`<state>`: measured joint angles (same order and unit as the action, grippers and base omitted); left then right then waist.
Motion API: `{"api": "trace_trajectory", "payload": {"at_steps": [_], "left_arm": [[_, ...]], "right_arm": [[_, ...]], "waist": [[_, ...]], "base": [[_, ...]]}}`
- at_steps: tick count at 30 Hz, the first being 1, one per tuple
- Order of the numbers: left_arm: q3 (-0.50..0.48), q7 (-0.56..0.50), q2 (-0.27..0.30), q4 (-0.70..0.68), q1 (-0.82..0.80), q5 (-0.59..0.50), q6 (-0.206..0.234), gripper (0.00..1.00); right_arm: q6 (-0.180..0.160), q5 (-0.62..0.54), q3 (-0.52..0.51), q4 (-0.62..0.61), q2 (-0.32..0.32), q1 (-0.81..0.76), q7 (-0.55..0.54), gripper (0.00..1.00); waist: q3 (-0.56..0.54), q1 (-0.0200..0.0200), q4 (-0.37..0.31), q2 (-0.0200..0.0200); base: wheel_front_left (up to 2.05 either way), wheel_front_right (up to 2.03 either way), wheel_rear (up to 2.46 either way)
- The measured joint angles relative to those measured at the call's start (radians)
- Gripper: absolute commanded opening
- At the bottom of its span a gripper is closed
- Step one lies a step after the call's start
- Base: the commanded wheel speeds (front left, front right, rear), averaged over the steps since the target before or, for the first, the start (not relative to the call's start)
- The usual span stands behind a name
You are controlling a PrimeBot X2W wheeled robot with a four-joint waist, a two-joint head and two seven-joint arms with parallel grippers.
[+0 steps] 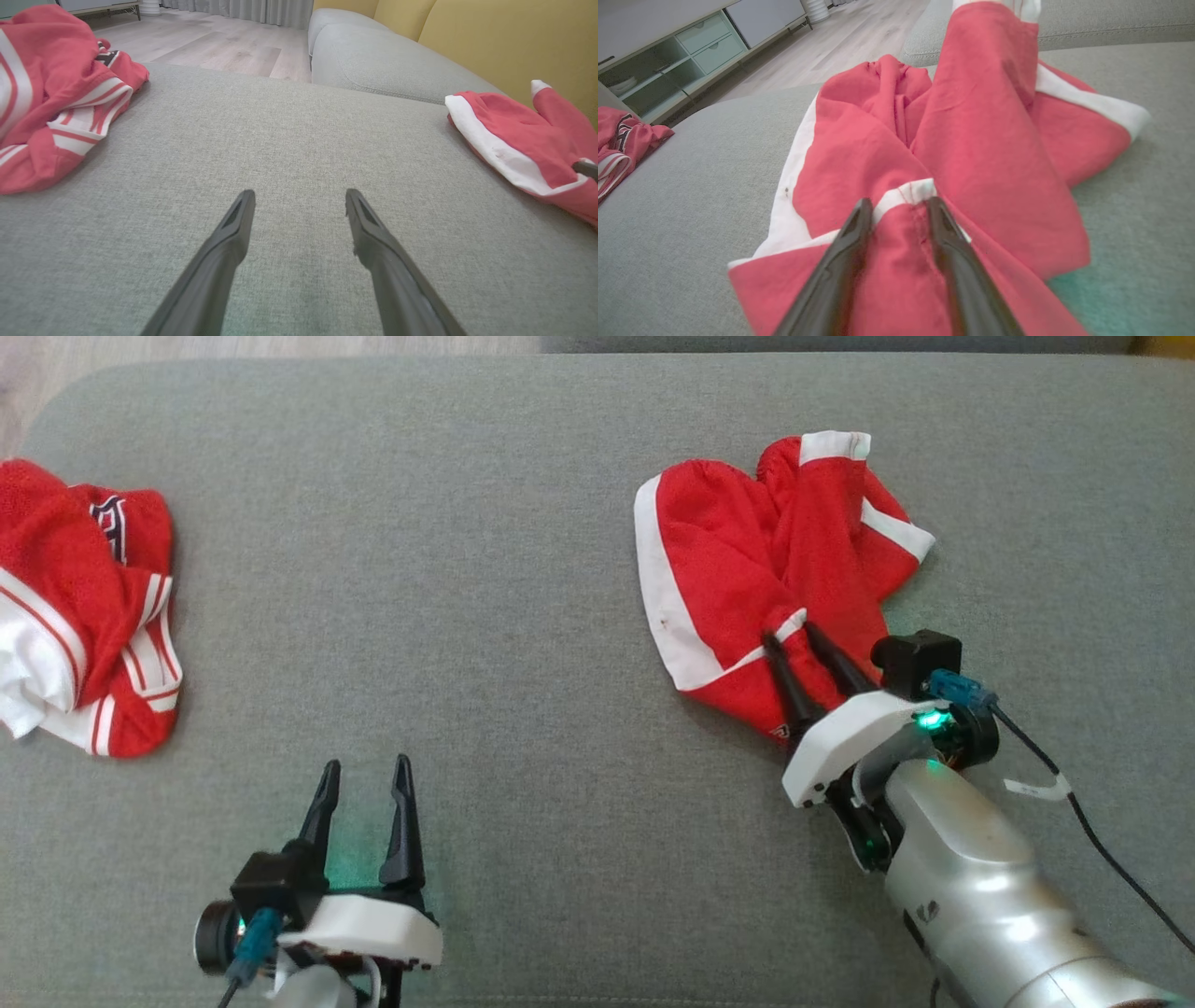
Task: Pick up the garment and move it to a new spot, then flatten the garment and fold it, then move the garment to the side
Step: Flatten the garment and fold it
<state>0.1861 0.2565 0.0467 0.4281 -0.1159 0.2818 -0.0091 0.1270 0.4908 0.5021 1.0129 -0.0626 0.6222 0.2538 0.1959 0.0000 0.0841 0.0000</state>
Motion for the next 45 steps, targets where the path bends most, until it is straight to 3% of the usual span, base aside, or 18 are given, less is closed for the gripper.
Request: {"api": "trace_trajectory", "payload": {"at_steps": [1,6,10,13,23,34,39,45], "left_arm": [[0.001,0.0,0.0,0.0,0.0,0.0,0.0,1.0],[0.002,0.0,0.0,0.0,0.0,0.0,-0.001,1.0],[0.0,0.0,0.0,0.004,0.001,-0.002,-0.001,1.0],[0.0,0.0,0.0,0.004,0.002,-0.002,-0.001,1.0],[0.006,0.0,0.0,0.003,0.024,0.002,-0.008,1.0],[0.032,0.0,0.001,0.003,0.057,0.036,0.002,1.0],[0.03,0.0,0.001,-0.002,0.073,0.053,0.009,1.0],[0.035,0.0,0.001,-0.014,0.073,0.053,0.01,1.0]], "right_arm": [[0.0,-0.001,-0.002,-0.001,0.0,0.0,0.0,0.5],[0.0,-0.027,-0.043,-0.04,0.0,-0.006,0.0,0.21],[0.0,-0.064,-0.095,-0.089,0.0,-0.047,0.0,0.17],[0.0,-0.098,-0.146,-0.152,0.0,-0.088,0.0,0.0],[0.0,-0.215,-0.233,-0.396,-0.001,-0.087,0.0,0.0],[0.0,-0.244,-0.115,-0.686,-0.016,0.253,0.003,0.0],[0.0,-0.234,-0.153,-0.728,-0.082,0.191,0.003,0.0],[0.0,-0.234,-0.314,-0.7,-0.182,-0.104,0.003,0.0]], "waist": [[0.0,0.0,0.002,0.0],[-0.007,0.0,0.004,0.0],[-0.026,0.0,0.002,0.0],[-0.043,-0.0001,-0.001,0.0],[-0.083,0.0,0.014,0.0],[-0.114,-0.0001,0.122,0.0],[-0.109,0.0,0.102,0.0],[-0.095,0.0,0.042,0.0]], "base": [[0.0,0.0,0.0],[0.0,0.0,0.0],[0.0,0.0,0.0],[0.0,0.0,0.0],[0.0,0.0,0.0],[0.0,0.0,0.0],[0.0,0.0,0.0],[0.0,0.0,0.0]]}}
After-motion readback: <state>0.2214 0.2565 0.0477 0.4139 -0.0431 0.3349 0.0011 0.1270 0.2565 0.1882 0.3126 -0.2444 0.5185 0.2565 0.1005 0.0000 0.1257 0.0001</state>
